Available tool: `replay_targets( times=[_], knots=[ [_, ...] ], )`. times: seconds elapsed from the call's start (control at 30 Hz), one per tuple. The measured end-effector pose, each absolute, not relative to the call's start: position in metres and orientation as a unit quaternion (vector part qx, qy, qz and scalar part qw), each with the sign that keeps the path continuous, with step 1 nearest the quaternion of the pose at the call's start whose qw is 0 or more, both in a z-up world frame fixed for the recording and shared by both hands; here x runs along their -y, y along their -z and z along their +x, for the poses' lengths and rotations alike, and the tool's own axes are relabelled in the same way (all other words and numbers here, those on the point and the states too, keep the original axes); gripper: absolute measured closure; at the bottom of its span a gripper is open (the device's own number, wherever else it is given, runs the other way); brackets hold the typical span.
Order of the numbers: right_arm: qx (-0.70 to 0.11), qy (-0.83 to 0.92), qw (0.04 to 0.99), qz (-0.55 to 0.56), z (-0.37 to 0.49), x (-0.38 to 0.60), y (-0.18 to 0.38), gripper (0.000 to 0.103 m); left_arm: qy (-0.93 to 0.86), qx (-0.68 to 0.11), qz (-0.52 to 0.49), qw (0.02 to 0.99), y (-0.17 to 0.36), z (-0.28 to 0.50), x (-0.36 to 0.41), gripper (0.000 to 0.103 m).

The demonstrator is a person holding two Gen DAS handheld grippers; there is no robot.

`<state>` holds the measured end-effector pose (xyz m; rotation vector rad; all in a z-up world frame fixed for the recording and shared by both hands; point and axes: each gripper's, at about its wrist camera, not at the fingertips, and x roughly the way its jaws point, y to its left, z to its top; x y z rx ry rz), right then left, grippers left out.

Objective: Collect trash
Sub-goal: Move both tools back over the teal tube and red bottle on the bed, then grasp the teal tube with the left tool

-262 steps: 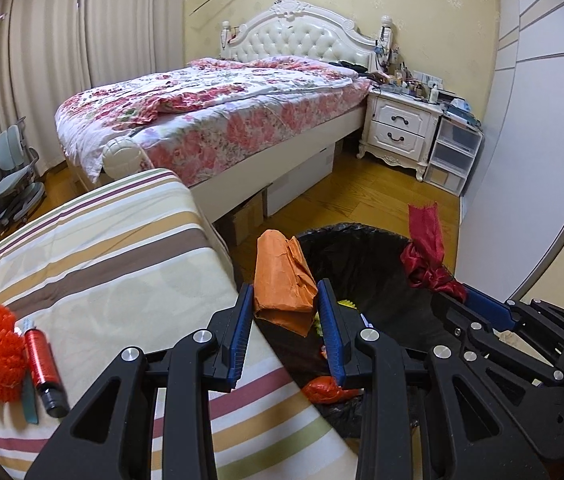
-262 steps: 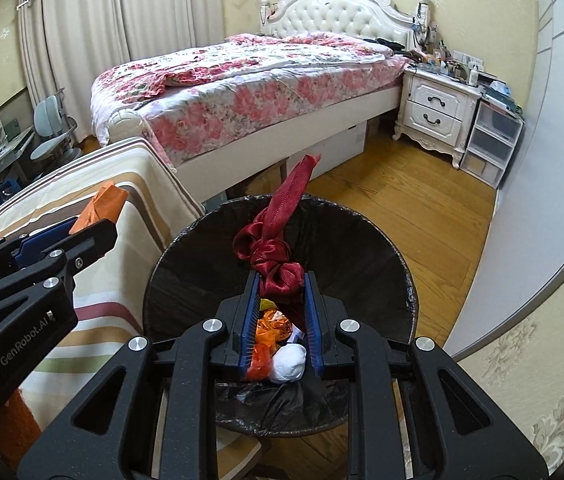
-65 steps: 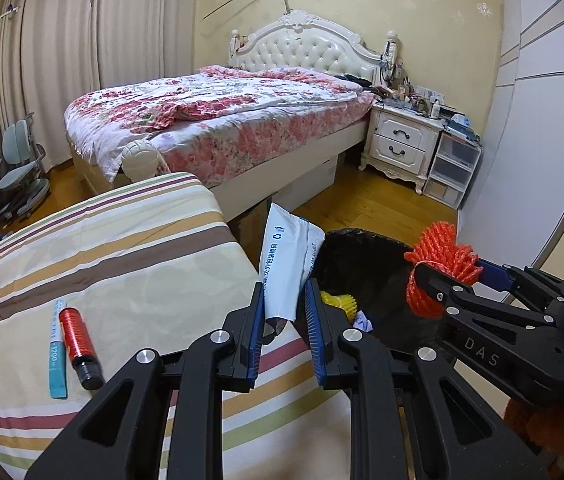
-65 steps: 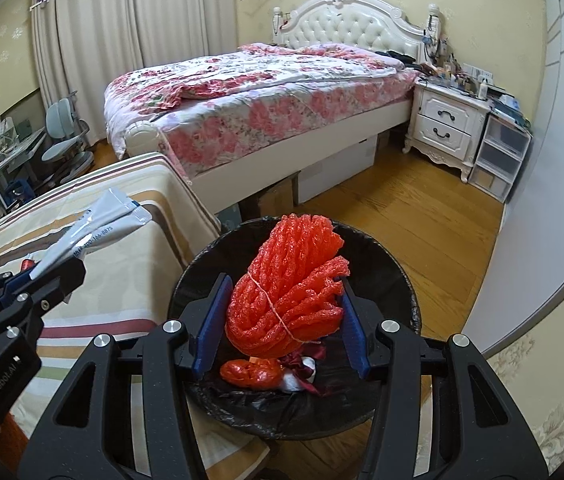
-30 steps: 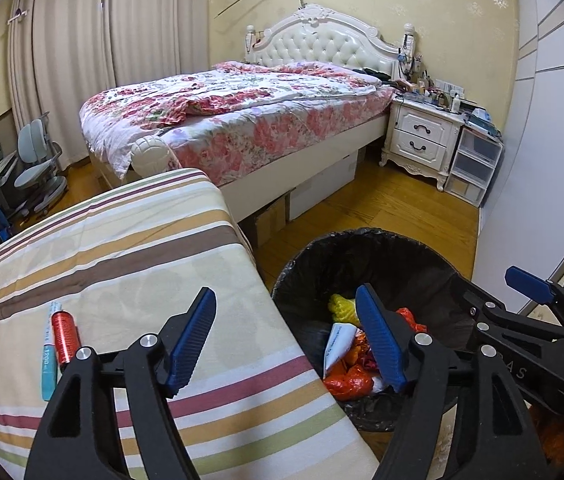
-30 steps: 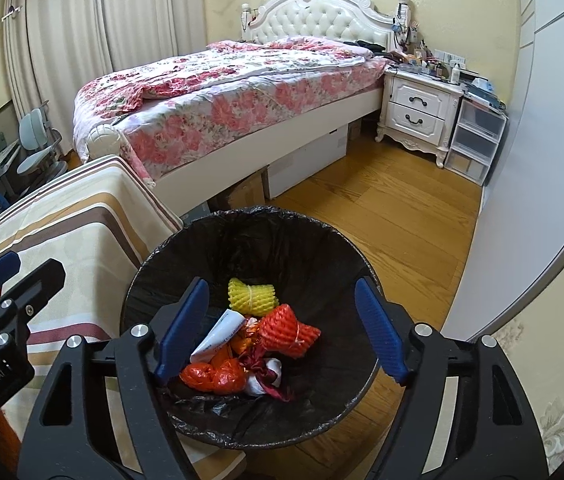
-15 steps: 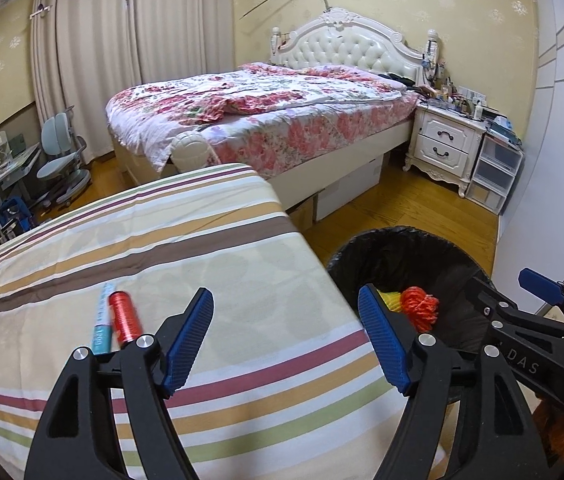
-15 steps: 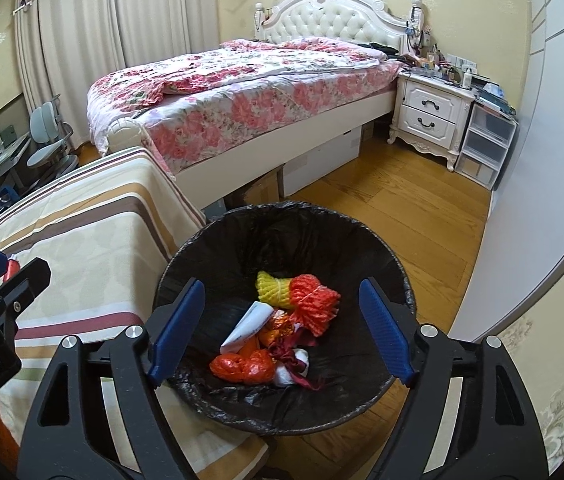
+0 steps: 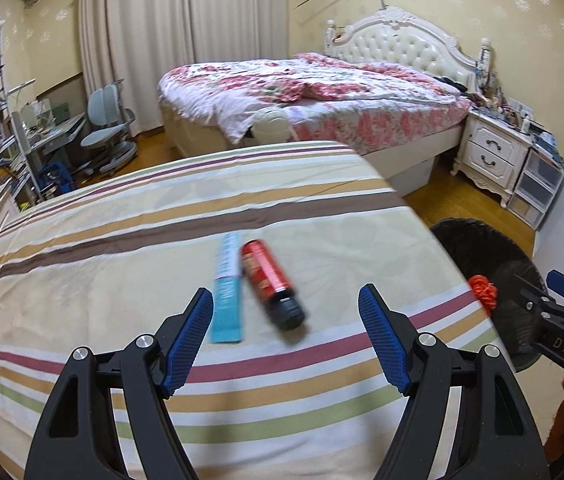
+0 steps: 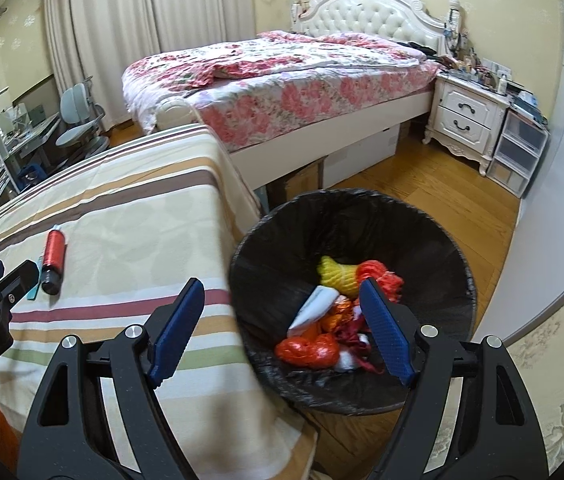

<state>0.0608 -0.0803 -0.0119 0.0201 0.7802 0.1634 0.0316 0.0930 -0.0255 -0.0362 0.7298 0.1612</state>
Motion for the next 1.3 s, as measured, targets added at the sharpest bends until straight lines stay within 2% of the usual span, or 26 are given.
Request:
replay_targets(
  times=[0.5,0.77,0.87,0.97,1.03,1.1,1.3],
  knots=[
    [-0.395,-0.139,0.908,-0.023,0.053,0.017,0.018,0.025,-0.112,-0.387,-0.043,0.914,0.041,0.025,-0.141,0.030],
    [-0.396,-0.148,0.906,-0.030,0.053,0.002,0.018,0.025,-0.096,-0.417,-0.050,0.903,0.049,0.051,-0.148,0.038],
    [-0.397,-0.150,0.905,-0.032,0.055,-0.001,0.018,0.025,-0.086,-0.428,-0.048,0.898,0.052,0.058,-0.148,0.046],
    [-0.397,-0.152,0.905,-0.034,0.055,-0.004,0.018,0.025,-0.081,-0.429,-0.043,0.898,0.053,0.057,-0.147,0.058],
    [-0.397,-0.154,0.904,-0.036,0.055,-0.007,0.018,0.025,-0.077,-0.427,-0.039,0.900,0.053,0.055,-0.147,0.075],
    [-0.398,-0.156,0.903,-0.038,0.055,-0.009,0.018,0.025,-0.076,-0.425,-0.036,0.901,0.052,0.054,-0.148,0.081],
    [-0.399,-0.171,0.900,-0.041,0.054,-0.022,0.017,0.025,-0.076,-0.421,-0.048,0.902,0.051,0.042,-0.158,0.081]
  ],
)
